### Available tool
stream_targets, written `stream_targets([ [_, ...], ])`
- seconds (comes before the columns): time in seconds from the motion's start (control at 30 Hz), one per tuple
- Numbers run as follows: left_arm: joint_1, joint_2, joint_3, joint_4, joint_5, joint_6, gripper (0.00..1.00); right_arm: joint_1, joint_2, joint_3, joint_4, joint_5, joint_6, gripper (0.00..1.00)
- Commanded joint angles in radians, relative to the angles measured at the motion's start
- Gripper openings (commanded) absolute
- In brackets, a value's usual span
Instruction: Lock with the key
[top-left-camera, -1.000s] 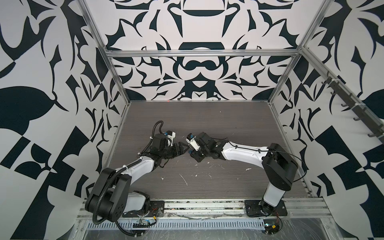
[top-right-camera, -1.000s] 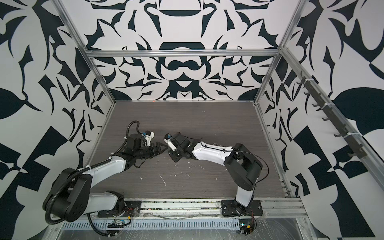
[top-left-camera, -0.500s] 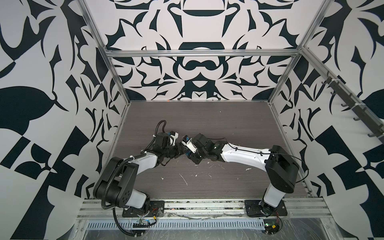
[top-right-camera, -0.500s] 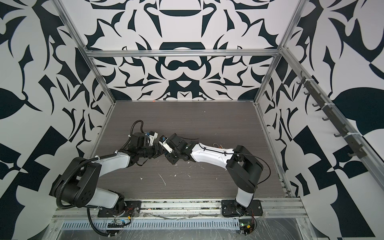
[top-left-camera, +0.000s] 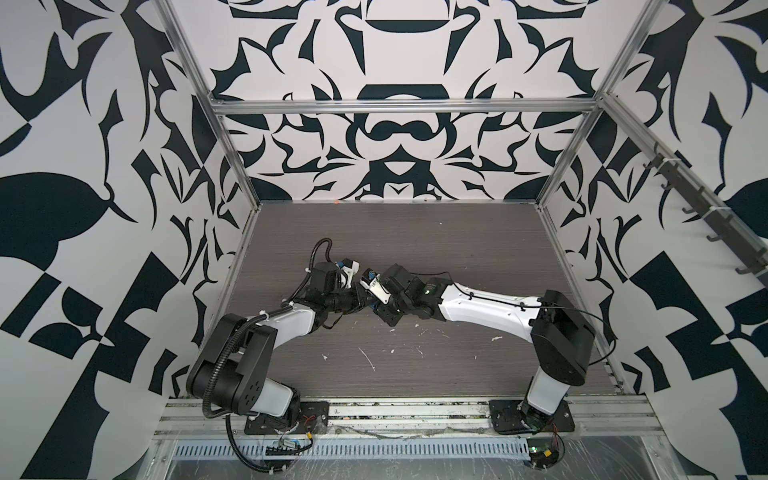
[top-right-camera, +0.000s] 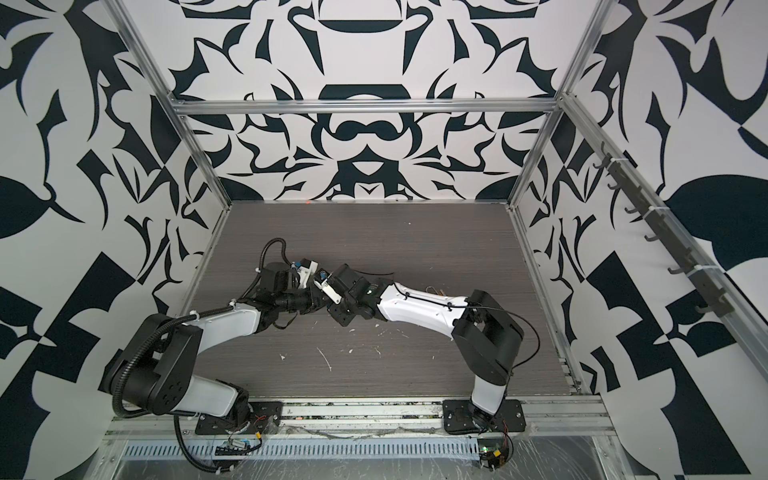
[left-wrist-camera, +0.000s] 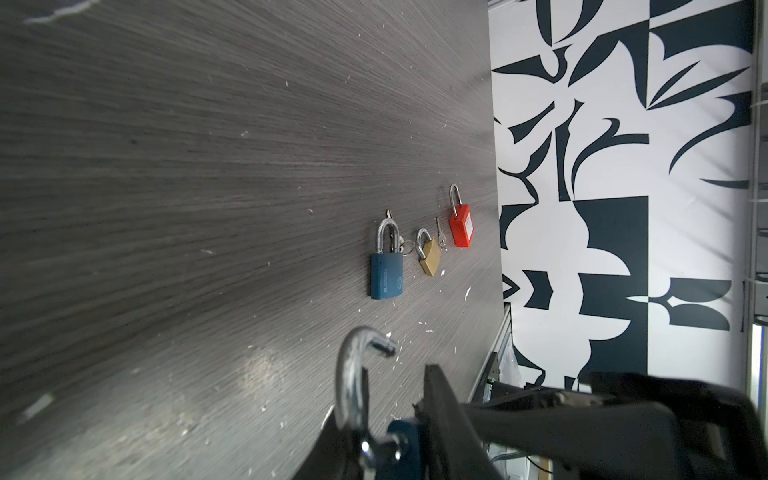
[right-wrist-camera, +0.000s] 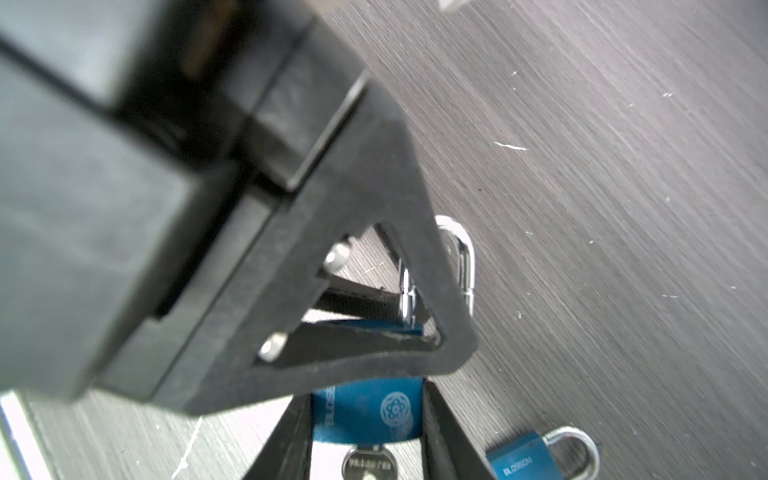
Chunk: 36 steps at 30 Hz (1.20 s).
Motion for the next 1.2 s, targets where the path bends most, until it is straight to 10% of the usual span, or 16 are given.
stream_targets([
  [0.0,-0.002,0.003,0.008,0.016,0.014,-0.007,0.22,0.003,-0.003,0.074,0.017,0.071,0.006,0.13],
  [0.3,-0.003,0.036,-0.016,0.112,0.014,-0.088,0.0,0.002,0.021,0.094,0.059,0.129,0.044,0.15],
  [0.57,-0.001,0.045,-0.017,0.145,-0.048,-0.235,0.0,-0.006,-0.101,-0.025,0.168,0.109,0.001,0.59],
  [0.83,-0.001,-0.019,0.054,-0.027,-0.024,-0.359,0.0,0.013,-0.359,-0.356,0.483,0.147,-0.197,0.6],
  [1.17,-0.006,-0.143,0.118,-0.274,-0.025,-0.334,0.0,0.147,-0.431,-0.391,0.459,0.258,-0.402,0.51],
])
